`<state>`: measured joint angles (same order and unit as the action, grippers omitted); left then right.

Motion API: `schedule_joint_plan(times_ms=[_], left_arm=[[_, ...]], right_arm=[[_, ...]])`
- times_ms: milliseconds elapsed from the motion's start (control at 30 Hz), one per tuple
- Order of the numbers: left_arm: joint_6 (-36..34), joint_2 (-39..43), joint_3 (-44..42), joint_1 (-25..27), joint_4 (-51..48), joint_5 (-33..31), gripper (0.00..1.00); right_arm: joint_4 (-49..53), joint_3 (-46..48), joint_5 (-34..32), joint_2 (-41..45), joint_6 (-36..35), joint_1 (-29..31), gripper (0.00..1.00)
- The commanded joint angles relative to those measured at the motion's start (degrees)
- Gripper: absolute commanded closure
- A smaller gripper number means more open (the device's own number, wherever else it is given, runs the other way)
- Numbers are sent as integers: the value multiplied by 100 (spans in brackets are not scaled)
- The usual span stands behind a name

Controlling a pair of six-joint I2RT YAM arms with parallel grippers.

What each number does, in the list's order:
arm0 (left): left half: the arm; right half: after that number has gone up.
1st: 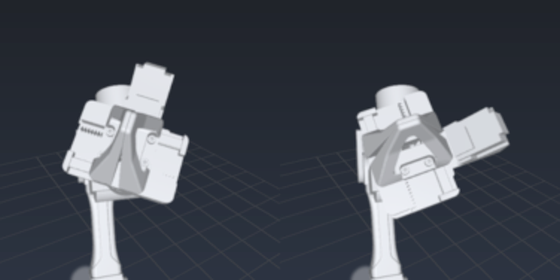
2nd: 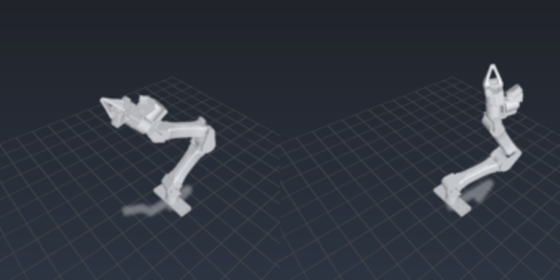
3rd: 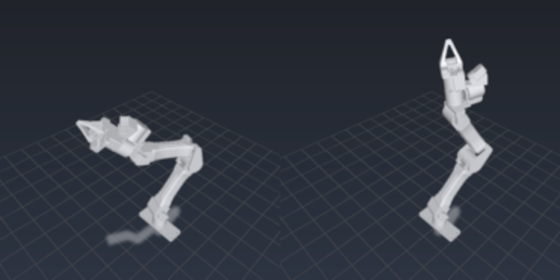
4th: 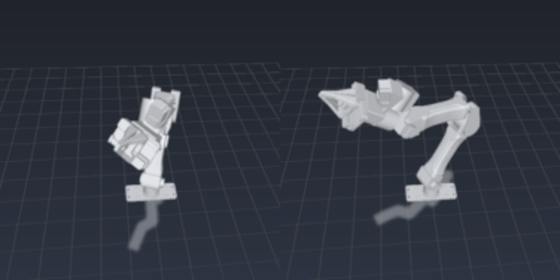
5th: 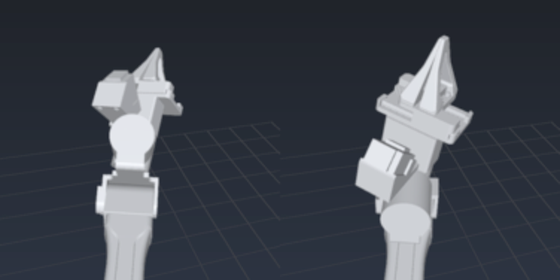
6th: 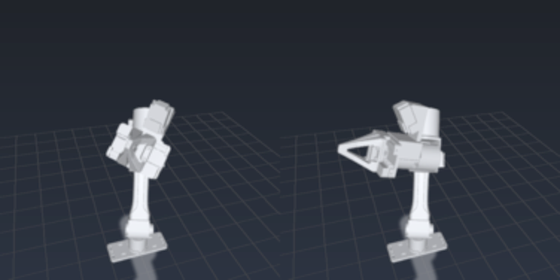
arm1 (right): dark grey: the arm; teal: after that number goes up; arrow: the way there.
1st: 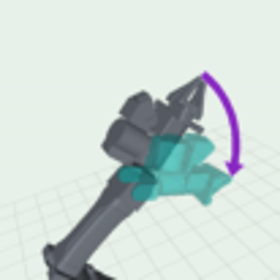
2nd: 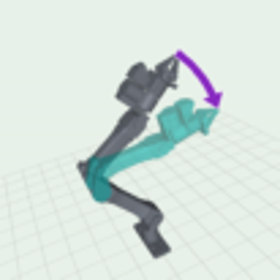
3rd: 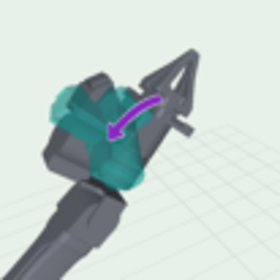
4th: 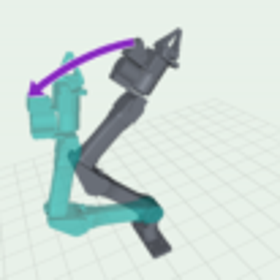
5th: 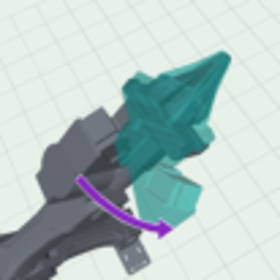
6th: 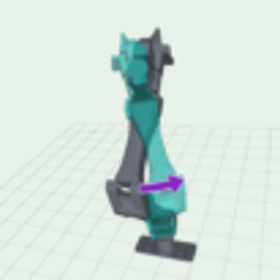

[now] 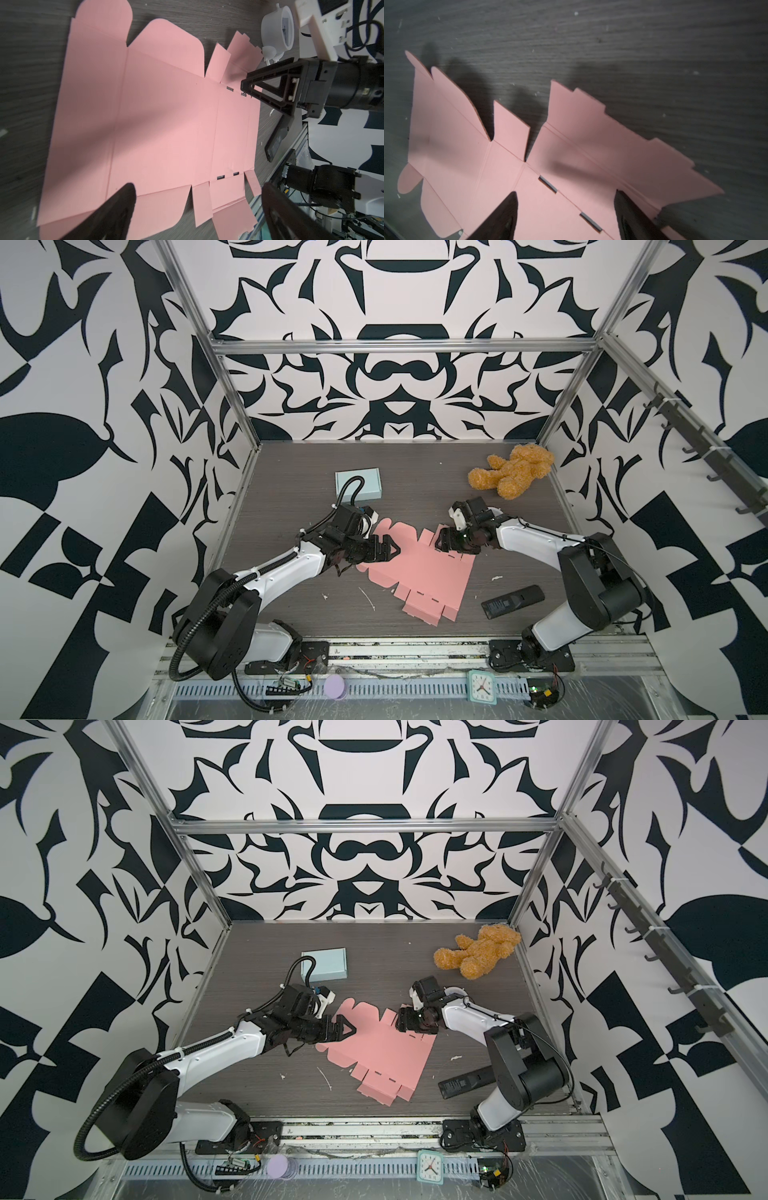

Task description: Fold the paper box

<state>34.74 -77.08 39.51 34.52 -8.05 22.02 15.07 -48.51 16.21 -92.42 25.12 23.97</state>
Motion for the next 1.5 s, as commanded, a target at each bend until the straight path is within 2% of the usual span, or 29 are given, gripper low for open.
schedule_joint_plan(times_ms=[0,233,367,500,667,900,1033,1167,1467], left_arm=[[112,243,-103,-7,-57,-275,3],[25,129,-176,-181,-155,-251,3],[-2,-139,-333,-362,6,-181,4],[13,-475,-483,-401,123,-146,4],[60,-468,-709,-394,331,-144,5],[-11,-482,-778,-394,336,-233,5],[-33,-483,-839,-400,376,-233,5],[-49,-451,-882,-429,394,-218,5],[7,-415,-949,-429,507,-187,5]], right_arm=[[-217,-246,139,-402,-77,177,25],[-414,-776,-108,-785,230,976,25],[-463,-944,-200,-844,377,1214,26],[-120,-1036,-599,-372,204,1242,25],[784,-1176,-988,429,-230,1238,21],[1484,-343,-442,1342,-267,676,19],[1587,23,-32,1524,-324,326,19],[1459,255,444,1356,-295,109,19],[961,701,895,892,-229,0,21]])
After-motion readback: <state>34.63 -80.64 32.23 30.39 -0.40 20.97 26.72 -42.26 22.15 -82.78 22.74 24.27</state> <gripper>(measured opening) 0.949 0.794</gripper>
